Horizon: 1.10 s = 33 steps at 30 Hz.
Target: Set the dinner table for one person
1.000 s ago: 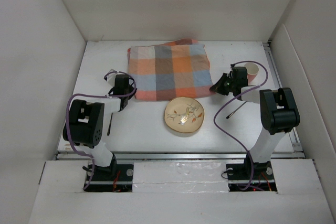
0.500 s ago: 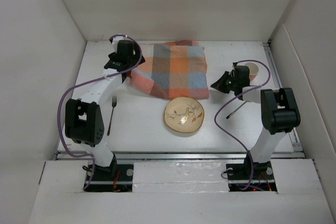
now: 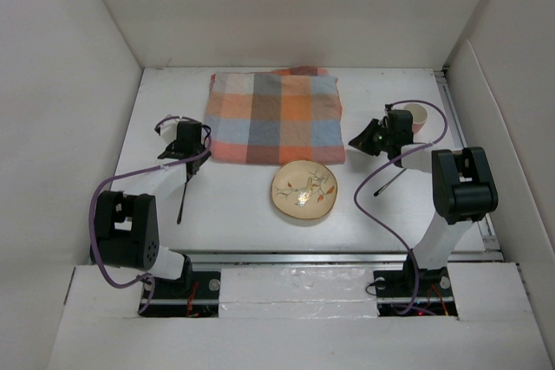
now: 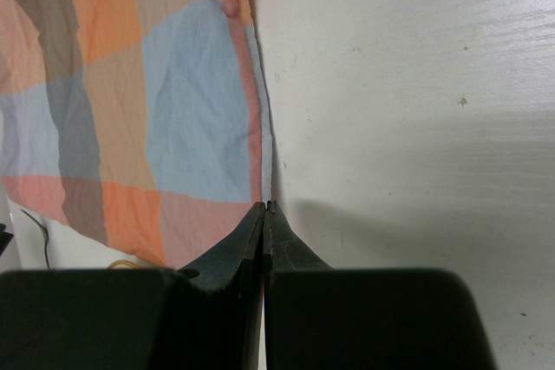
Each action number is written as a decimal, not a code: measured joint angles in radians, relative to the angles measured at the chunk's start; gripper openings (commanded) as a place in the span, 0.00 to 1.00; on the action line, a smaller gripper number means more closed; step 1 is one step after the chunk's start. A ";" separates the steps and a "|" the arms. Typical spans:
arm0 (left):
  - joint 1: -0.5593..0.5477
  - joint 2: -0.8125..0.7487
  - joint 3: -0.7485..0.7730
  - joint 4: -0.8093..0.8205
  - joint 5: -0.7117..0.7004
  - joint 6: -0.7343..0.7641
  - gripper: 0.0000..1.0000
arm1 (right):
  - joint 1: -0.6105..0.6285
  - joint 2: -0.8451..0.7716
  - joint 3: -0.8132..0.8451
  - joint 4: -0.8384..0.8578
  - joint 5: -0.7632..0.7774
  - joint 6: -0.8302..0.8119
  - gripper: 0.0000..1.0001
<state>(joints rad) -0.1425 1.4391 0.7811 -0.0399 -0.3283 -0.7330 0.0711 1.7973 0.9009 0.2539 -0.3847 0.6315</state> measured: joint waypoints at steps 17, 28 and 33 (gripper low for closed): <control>-0.058 0.091 -0.052 0.245 0.095 -0.055 0.00 | 0.047 -0.010 -0.050 0.019 -0.054 -0.006 0.30; -0.059 0.164 -0.002 0.246 0.133 -0.048 0.00 | -0.005 0.014 -0.053 0.060 -0.125 0.041 0.00; -0.066 0.198 0.021 0.260 0.145 -0.035 0.00 | -0.032 -0.134 -0.062 0.046 -0.039 0.035 0.00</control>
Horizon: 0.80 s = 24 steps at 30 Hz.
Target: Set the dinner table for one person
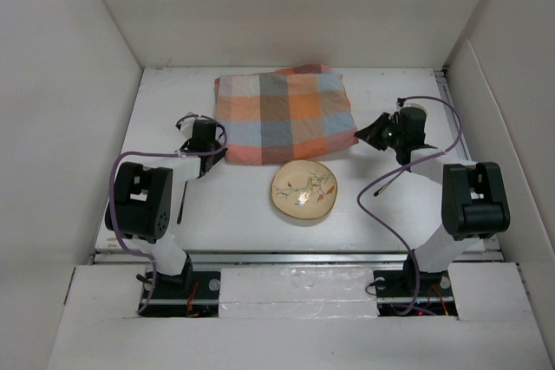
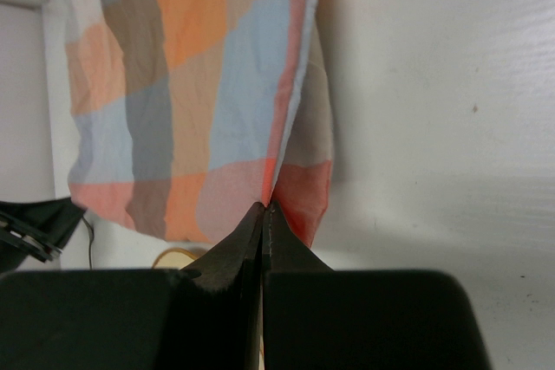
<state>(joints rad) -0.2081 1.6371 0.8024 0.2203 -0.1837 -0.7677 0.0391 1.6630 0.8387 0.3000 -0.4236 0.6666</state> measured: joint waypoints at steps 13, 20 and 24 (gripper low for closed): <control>-0.015 0.011 0.012 -0.048 0.014 0.011 0.23 | -0.032 -0.005 -0.095 -0.030 0.054 -0.015 0.21; -0.020 -0.421 -0.113 -0.017 -0.067 -0.028 0.24 | -0.027 -0.188 -0.125 -0.108 0.117 -0.037 0.53; -0.087 -0.560 -0.122 0.039 -0.068 -0.017 0.06 | 0.004 -0.367 -0.142 -0.122 0.182 -0.053 0.12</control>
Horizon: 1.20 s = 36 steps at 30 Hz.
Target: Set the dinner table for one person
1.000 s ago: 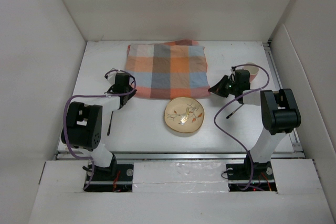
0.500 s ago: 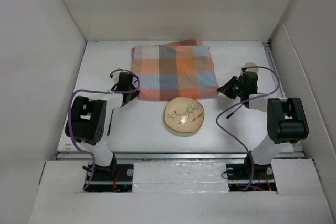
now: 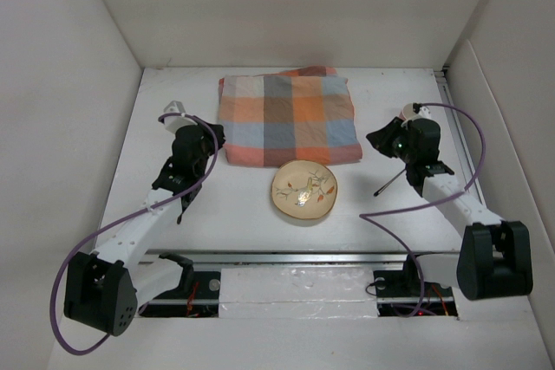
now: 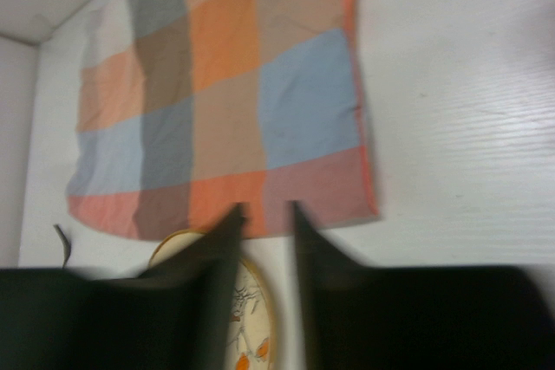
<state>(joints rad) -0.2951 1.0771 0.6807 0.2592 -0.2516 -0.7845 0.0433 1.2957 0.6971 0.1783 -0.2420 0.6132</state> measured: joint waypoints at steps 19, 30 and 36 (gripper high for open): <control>-0.344 -0.170 0.283 -0.356 0.100 0.416 0.21 | 0.268 0.242 -0.187 0.151 -0.263 -0.037 0.46; -0.332 -0.256 0.216 -0.415 0.061 0.478 0.22 | 0.317 0.208 -0.194 0.156 -0.306 0.050 0.00; -0.331 -0.315 0.216 -0.411 0.025 0.488 0.24 | 0.356 0.206 0.004 -0.003 -0.298 0.035 0.00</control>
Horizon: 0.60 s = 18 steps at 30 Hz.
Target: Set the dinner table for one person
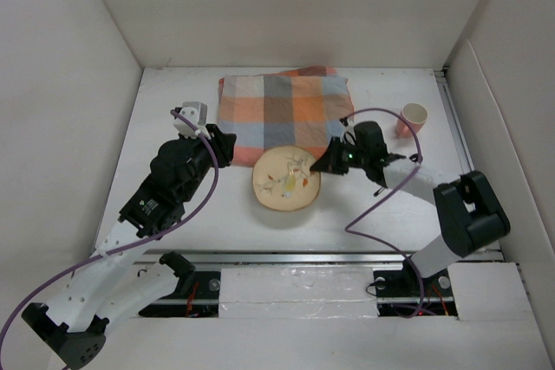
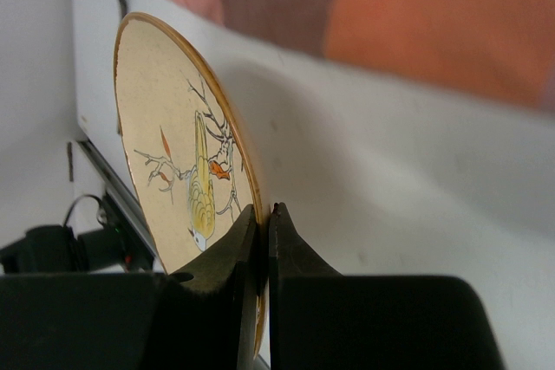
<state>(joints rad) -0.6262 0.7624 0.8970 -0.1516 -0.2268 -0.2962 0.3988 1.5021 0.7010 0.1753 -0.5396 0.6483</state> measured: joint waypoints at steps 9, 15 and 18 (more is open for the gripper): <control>0.000 0.007 -0.001 -0.003 -0.008 0.003 0.25 | -0.065 0.447 0.684 -0.017 0.009 0.005 0.00; 0.000 0.002 -0.001 -0.003 -0.011 0.005 0.25 | -0.107 0.713 0.977 -0.081 0.027 0.016 0.00; 0.000 -0.001 -0.001 -0.003 -0.014 0.007 0.25 | -0.113 0.795 1.038 -0.130 0.038 0.022 0.00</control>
<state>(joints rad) -0.6262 0.7616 0.8959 -0.1551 -0.2405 -0.2893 0.2863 2.2971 1.7393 0.0448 -0.5014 0.6704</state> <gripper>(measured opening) 0.248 0.078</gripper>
